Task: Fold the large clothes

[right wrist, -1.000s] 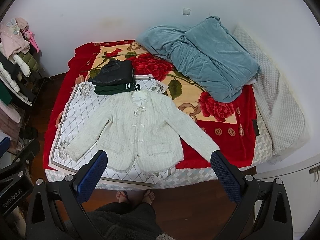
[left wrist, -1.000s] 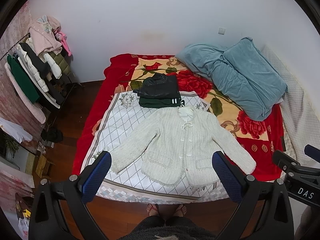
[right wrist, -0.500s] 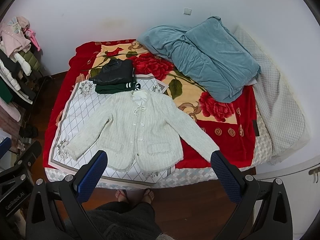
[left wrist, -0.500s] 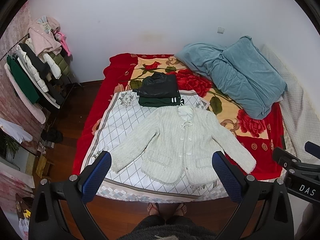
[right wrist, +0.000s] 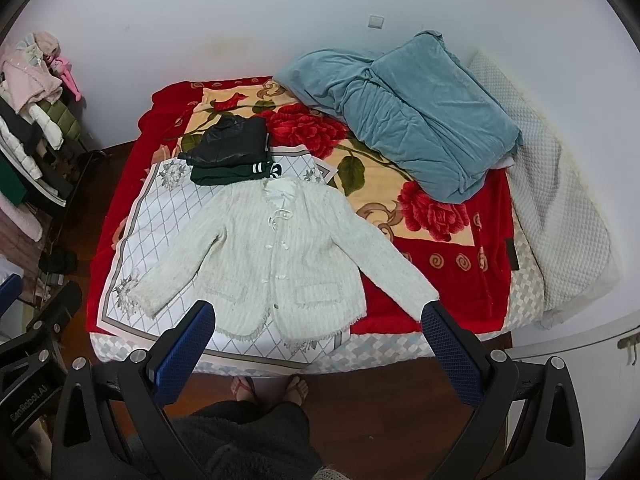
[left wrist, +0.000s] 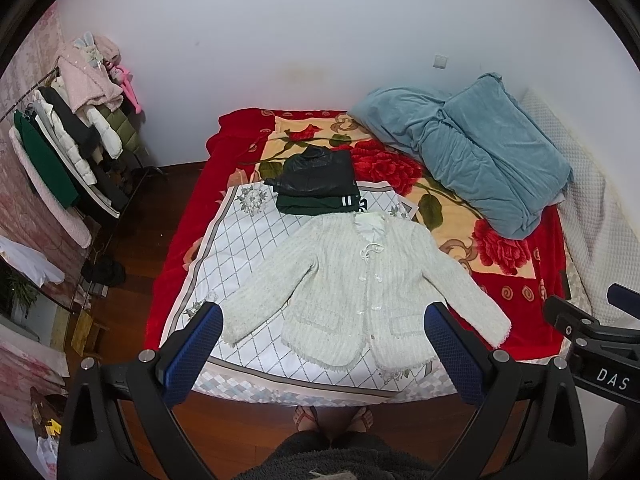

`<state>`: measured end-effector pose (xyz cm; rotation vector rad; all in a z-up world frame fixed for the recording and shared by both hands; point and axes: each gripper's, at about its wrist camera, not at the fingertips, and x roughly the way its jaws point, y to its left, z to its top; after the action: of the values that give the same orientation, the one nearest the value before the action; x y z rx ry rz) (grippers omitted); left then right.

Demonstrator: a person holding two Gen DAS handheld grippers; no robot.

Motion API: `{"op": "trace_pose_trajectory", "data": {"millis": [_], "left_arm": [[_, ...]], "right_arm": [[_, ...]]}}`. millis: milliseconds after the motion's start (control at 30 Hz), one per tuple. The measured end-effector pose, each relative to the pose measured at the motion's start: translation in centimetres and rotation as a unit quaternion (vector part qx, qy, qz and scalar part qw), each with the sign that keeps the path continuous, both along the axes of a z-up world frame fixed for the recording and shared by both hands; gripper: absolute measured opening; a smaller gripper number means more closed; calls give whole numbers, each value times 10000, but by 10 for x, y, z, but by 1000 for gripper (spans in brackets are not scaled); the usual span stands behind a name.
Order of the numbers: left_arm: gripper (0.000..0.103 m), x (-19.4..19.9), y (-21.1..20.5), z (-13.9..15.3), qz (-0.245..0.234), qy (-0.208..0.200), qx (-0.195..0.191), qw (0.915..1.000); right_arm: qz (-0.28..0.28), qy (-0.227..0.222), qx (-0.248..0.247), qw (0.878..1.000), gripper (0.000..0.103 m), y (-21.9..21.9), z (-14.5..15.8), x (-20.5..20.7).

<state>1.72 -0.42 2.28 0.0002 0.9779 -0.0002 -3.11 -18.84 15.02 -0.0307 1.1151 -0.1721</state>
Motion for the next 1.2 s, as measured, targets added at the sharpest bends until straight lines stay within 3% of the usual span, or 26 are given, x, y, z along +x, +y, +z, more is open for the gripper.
{"op": "trace_pose_trajectory", "data": {"millis": [767,900,1000,1133,1200], "left_arm": [[103,-3,-10,-13,-88,47,-102,9999],[103,12,0,-26,3,-98,-48,9999],[103,30,2,-48,38,-267,242,9993],[103,63,4,-85,-3,-451,518,9976],[103,84,5,-108,26,-333,493,9982]], "right_arm": [[-47,8,10,10000,103,-6,-1,-7],[-292,-113,222,9993,103,-25,-19,-4],[-669,-222,462,9964,103,-46,-47,7],[-1622,-222,708,9840,103,-93,-104,27],[-2013,-129,781,9763,94,-118,-139,38]]}}
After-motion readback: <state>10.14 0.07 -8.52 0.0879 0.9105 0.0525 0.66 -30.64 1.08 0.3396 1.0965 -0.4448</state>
